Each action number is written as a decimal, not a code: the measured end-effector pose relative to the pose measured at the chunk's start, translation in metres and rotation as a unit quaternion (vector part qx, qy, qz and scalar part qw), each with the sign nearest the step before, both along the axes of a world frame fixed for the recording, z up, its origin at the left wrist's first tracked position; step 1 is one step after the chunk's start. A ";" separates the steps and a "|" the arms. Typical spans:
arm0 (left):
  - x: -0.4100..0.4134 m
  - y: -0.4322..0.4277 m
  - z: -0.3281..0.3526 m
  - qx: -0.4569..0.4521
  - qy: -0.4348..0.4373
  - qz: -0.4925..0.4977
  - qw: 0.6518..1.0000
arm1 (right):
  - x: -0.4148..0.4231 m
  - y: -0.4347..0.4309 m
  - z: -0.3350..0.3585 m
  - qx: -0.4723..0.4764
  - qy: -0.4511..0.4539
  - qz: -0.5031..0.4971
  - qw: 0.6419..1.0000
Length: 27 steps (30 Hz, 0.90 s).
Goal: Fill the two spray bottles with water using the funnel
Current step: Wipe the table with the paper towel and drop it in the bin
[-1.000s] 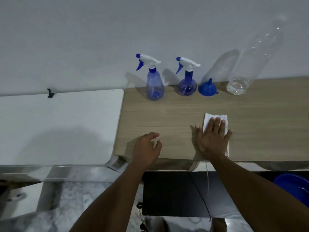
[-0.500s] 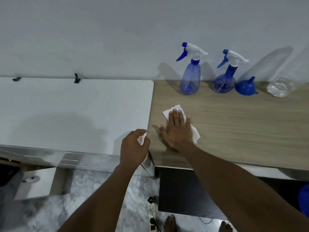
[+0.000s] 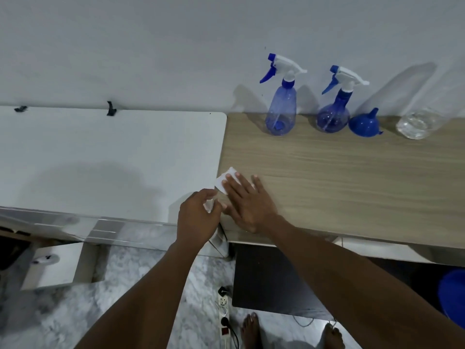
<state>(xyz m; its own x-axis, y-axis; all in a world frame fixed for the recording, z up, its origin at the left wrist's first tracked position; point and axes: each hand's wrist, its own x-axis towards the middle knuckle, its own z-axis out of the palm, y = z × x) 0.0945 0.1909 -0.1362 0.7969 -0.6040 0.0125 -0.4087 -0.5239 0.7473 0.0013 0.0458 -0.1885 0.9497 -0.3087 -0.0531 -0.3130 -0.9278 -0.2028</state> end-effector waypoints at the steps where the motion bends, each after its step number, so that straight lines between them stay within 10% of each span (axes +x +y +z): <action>1: -0.005 -0.001 0.000 0.002 -0.001 0.002 1.000 | -0.006 0.001 -0.003 -0.007 -0.002 0.013 1.000; 10: -0.084 -0.025 -0.007 0.000 -0.040 0.032 0.999 | -0.112 -0.047 -0.011 -0.054 0.013 0.050 0.997; 27: -0.300 -0.208 0.002 -0.016 -0.030 -0.085 0.996 | -0.427 -0.226 0.001 -0.070 0.033 -0.200 0.977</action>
<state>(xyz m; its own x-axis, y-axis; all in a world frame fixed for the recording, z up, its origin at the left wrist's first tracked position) -0.2056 -0.0171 -0.1346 0.6805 -0.7287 0.0774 -0.5335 -0.4203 0.7340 -0.4261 -0.1807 -0.1872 0.7477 -0.6627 -0.0417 -0.6640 -0.7460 -0.0503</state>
